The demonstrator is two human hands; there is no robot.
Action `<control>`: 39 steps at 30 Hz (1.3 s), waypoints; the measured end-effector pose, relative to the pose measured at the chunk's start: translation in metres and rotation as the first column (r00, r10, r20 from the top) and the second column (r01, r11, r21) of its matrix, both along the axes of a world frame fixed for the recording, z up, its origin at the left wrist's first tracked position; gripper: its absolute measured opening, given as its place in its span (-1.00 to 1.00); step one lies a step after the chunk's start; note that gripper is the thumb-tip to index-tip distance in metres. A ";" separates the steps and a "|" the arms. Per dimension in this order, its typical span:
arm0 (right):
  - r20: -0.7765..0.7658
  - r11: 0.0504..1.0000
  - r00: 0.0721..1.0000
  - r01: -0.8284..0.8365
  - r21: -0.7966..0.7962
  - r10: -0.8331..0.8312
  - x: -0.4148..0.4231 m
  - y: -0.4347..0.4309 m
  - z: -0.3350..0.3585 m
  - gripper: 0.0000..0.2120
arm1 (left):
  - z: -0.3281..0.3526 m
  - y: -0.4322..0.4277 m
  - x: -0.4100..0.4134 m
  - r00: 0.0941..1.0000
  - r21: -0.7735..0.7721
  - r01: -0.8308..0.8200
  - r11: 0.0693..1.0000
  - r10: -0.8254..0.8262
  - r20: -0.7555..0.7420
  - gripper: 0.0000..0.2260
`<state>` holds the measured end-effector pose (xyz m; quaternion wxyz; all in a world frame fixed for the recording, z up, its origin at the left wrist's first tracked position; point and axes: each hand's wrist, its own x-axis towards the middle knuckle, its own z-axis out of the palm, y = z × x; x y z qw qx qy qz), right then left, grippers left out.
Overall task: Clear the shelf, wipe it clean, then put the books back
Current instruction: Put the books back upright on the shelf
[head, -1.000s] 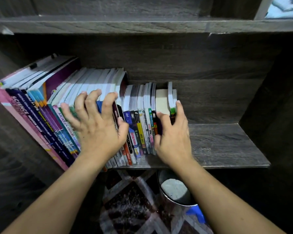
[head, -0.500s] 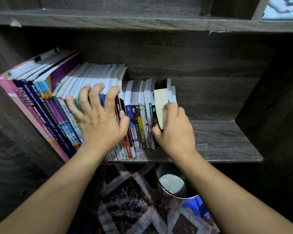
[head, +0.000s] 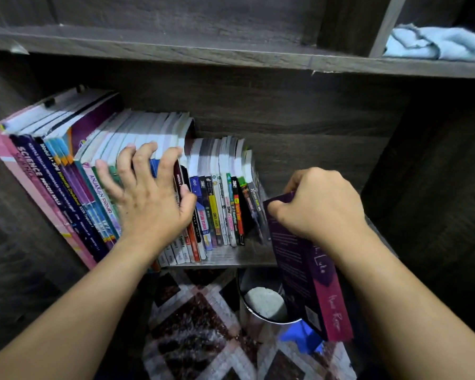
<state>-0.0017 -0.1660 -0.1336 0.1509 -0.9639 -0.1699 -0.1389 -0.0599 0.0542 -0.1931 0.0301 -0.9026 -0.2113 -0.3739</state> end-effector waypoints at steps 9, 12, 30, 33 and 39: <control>0.302 0.965 0.953 -0.088 0.246 0.010 0.034 0.026 -0.061 -0.57 | -0.001 0.001 0.001 1.000 -0.007 0.010 1.000 -0.010 0.007 -0.46; 0.108 0.921 0.994 -0.055 0.385 0.014 0.040 0.037 -0.080 -0.39 | -0.001 0.001 0.001 1.000 -0.002 0.003 1.000 -0.003 -0.001 -0.46; -0.600 0.716 0.656 0.128 0.686 0.458 0.073 0.036 -0.141 -0.13 | -0.004 -0.002 0.007 0.998 -0.005 -0.002 1.000 0.002 0.065 -0.48; -0.591 0.755 0.674 0.075 0.651 0.443 0.074 0.036 -0.122 -0.28 | -0.004 0.000 0.005 0.999 0.004 0.013 1.000 -0.013 0.049 -0.48; -0.241 0.869 0.905 -0.220 0.443 0.351 0.056 0.044 -0.060 -0.02 | -0.002 0.000 0.004 0.999 -0.002 0.023 1.000 -0.023 0.034 -0.46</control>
